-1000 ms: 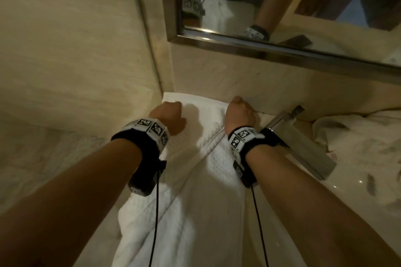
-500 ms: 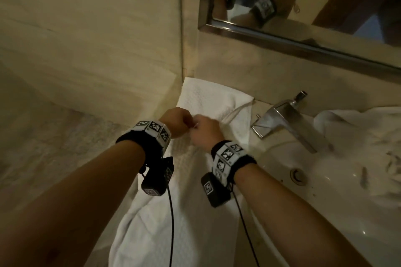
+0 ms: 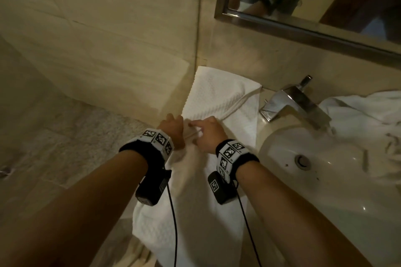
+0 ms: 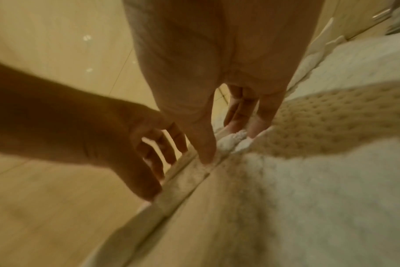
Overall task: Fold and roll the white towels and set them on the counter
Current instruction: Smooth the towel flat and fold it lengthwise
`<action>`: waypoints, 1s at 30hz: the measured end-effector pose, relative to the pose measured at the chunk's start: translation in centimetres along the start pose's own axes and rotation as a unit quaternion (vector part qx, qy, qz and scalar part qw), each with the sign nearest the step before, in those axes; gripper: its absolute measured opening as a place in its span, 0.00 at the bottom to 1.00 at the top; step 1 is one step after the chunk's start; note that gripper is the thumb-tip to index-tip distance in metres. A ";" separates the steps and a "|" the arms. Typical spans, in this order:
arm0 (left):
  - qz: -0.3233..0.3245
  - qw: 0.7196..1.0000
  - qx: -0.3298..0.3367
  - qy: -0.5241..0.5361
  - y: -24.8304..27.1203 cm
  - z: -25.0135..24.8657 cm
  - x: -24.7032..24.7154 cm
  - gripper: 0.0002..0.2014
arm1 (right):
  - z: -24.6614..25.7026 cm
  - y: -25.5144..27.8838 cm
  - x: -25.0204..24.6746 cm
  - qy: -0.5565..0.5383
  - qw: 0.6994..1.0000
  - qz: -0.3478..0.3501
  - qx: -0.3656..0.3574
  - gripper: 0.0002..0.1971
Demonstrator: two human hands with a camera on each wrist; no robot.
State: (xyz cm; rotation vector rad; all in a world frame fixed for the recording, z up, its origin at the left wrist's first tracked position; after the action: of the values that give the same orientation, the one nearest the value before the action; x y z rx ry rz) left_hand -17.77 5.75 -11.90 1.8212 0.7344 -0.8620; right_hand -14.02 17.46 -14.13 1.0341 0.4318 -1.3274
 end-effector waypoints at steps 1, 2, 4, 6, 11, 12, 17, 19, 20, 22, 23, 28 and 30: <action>-0.001 1.000 -0.006 0.008 0.5 0.5 0.7 0.28 | 0.0 0.1 0.3 0.000 1.000 -0.008 0.006 0.27; -0.007 0.999 -0.014 0.028 1.0 1.1 1.3 0.29 | 0.1 0.2 0.7 0.005 1.000 -0.020 0.009 0.27; -0.037 0.998 -0.009 0.044 1.7 1.9 2.1 0.28 | 0.1 0.3 1.5 0.015 0.998 -0.060 0.016 0.23; -0.065 0.998 0.017 0.009 2.7 2.4 2.9 0.21 | 0.4 0.8 2.3 0.020 0.994 -0.107 0.020 0.17; -0.104 0.992 0.061 0.033 3.2 3.1 3.6 0.24 | 0.4 1.1 1.1 0.029 0.985 -0.163 0.052 0.06; -0.090 0.993 0.056 0.053 3.2 3.2 3.7 0.27 | 0.1 1.1 1.1 0.046 0.985 -0.154 0.064 0.07; -0.039 0.997 -0.017 0.063 2.5 3.8 3.4 0.26 | -1.3 1.8 1.0 0.065 0.988 -0.121 0.073 0.12; -0.042 0.999 -0.014 0.021 2.3 3.4 3.2 0.19 | -1.6 2.4 1.1 0.044 0.989 -0.130 0.057 0.11; -0.052 0.999 -0.009 0.006 2.4 3.1 3.0 0.17 | -1.8 2.5 1.2 0.038 0.989 -0.131 0.054 0.11; -0.069 0.997 0.010 -0.029 3.0 2.3 2.5 0.14 | -2.0 2.8 1.5 0.022 0.991 -0.123 0.053 0.12; -0.078 0.996 0.017 -0.041 3.3 2.0 2.2 0.13 | -1.9 3.0 1.5 0.016 0.992 -0.115 0.052 0.12; -0.126 0.989 0.052 -0.053 5.7 1.3 0.9 0.12 | -1.1 3.0 1.8 -0.043 0.992 -0.088 0.081 0.29; -0.141 0.985 0.077 -0.069 6.7 1.1 0.6 0.12 | -0.6 3.0 2.0 -0.029 0.992 -0.076 0.091 0.37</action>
State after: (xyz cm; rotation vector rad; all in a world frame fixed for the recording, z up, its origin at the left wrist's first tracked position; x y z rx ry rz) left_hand -12.41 2.38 -9.34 1.7960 0.8685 -1.2474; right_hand -10.56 16.48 -14.89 1.1278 0.3547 -1.5516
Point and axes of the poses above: each hand's wrist, its own y-axis away from the middle knuckle, its own x-axis out of the palm, z = x × y, the point moved 5 cm from there along -y, towards the middle knuckle, and after that the axes turned 7 degrees about y, right-handed, at the moved point
